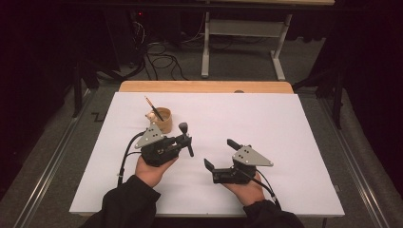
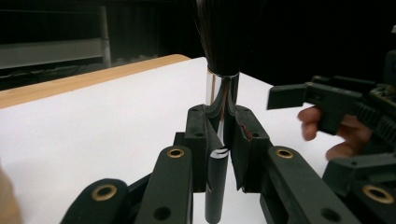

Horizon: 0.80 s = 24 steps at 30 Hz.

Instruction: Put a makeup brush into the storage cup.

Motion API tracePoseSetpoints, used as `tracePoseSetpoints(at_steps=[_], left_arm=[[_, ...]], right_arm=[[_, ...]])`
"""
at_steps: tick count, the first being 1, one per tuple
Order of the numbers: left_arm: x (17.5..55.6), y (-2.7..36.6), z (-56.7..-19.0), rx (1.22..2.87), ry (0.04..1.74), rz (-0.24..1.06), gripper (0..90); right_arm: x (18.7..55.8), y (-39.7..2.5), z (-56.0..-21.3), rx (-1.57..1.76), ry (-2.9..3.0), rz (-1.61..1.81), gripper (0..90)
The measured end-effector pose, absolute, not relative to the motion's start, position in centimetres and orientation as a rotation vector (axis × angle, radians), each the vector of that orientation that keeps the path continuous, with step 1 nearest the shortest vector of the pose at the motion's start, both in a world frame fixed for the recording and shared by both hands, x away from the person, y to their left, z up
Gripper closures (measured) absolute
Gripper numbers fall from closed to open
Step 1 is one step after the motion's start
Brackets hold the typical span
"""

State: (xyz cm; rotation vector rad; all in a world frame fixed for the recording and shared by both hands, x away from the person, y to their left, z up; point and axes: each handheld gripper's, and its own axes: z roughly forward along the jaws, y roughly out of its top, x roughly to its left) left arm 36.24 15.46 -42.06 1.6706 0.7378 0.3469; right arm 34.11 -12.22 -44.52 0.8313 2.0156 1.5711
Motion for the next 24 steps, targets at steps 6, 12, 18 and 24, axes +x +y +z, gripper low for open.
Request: tracePoseSetpoints(at_steps=[6, 12, 18, 24], left_arm=[[36.6, 16.6, -41.9, 1.668, 0.763, 0.374, 78.2], [36.8, 17.4, -41.9, 1.671, 0.781, 0.4, 78.2], [36.8, 18.2, -41.7, 1.671, 0.797, 0.43, 78.2], [37.1, 19.5, -41.7, 1.667, 0.828, 0.461, 78.2]], right_arm=[[34.2, -13.3, -44.1, 0.84, 1.995, 1.546, 0.2], [34.3, -14.7, -43.8, 0.857, 1.962, 1.539, 0.2], [34.4, -16.2, -43.5, 0.883, 1.937, 1.532, 0.2], [34.4, -17.6, -43.3, 0.908, 1.907, 1.521, 0.2]])
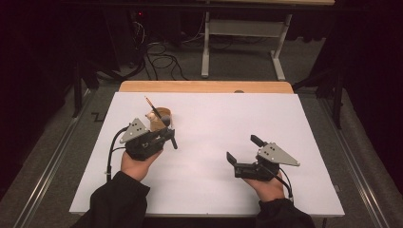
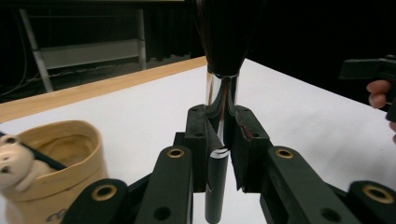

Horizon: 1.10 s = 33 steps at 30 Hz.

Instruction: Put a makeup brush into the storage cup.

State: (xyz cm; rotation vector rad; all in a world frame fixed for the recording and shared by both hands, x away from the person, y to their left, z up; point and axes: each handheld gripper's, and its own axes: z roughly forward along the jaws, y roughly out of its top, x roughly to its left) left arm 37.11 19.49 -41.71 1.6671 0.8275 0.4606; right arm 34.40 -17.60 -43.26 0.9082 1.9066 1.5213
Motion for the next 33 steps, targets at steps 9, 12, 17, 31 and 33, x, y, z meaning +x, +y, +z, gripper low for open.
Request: tracePoseSetpoints(at_steps=[9, 12, 17, 31, 33], left_arm=[[37.5, 21.7, -41.7, 1.649, 0.883, 0.496, 78.2], [37.6, 22.3, -41.7, 1.639, 0.9, 0.502, 78.2], [37.7, 23.0, -41.7, 1.636, 0.917, 0.518, 78.2], [37.8, 24.0, -41.9, 1.626, 0.947, 0.53, 78.2], [37.8, 24.0, -41.9, 1.624, 0.949, 0.53, 78.2]], right_arm=[[34.3, -19.0, -43.1, 0.923, 1.869, 1.508, 0.2], [34.2, -19.3, -43.1, 0.931, 1.865, 1.503, 0.2], [34.2, -19.8, -43.2, 0.933, 1.864, 1.492, 0.3], [34.0, -20.9, -43.5, 0.951, 1.866, 1.467, 0.2], [34.0, -21.0, -43.5, 0.953, 1.869, 1.464, 0.2]])
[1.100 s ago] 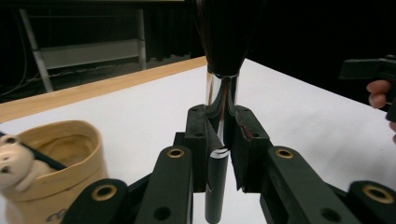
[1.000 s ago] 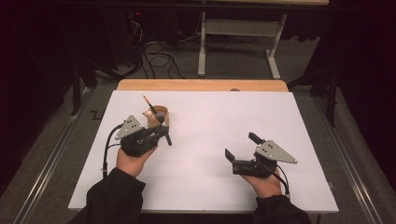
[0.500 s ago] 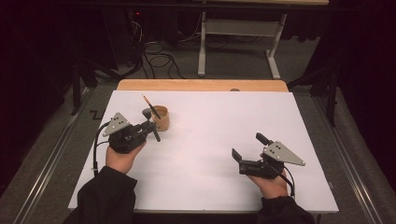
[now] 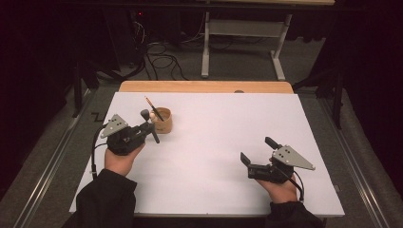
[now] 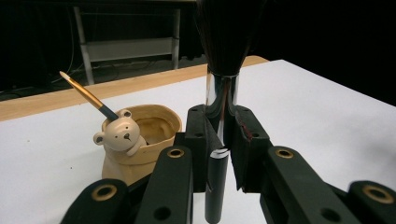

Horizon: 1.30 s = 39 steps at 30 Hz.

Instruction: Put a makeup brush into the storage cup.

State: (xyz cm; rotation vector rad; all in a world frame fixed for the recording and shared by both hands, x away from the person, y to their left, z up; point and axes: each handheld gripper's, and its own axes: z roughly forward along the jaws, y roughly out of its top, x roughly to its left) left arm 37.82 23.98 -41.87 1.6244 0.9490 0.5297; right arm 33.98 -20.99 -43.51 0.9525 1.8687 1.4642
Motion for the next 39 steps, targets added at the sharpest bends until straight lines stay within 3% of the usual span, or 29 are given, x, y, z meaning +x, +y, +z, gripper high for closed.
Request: tracePoseSetpoints(at_steps=[12, 39], left_arm=[[38.2, 23.7, -41.1, 1.617, 0.945, 0.547, 78.3], [43.7, 23.0, -38.6, 1.559, 1.043, 0.577, 78.3]], right_arm=[[34.0, -20.8, -43.8, 0.965, 1.876, 1.463, 0.2], [34.2, -20.5, -44.1, 0.971, 1.896, 1.462, 0.7]])
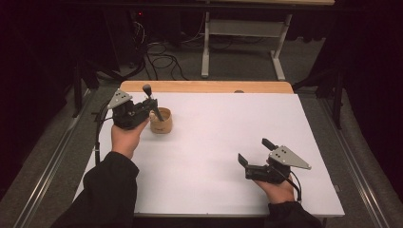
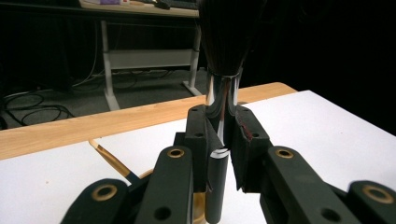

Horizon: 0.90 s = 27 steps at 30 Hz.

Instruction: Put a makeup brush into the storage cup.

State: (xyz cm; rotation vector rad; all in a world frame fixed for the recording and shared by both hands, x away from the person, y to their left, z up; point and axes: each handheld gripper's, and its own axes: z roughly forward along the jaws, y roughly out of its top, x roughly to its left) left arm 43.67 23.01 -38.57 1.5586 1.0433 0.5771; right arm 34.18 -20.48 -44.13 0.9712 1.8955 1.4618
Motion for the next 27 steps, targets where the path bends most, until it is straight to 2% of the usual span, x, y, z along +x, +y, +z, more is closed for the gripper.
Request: tracePoseSetpoints(at_steps=[27], left_arm=[[46.4, 22.1, -40.5, 1.62, 1.117, 0.596, 78.2]], right_arm=[[34.3, -20.4, -44.4, 0.981, 1.906, 1.458, 1.3]])
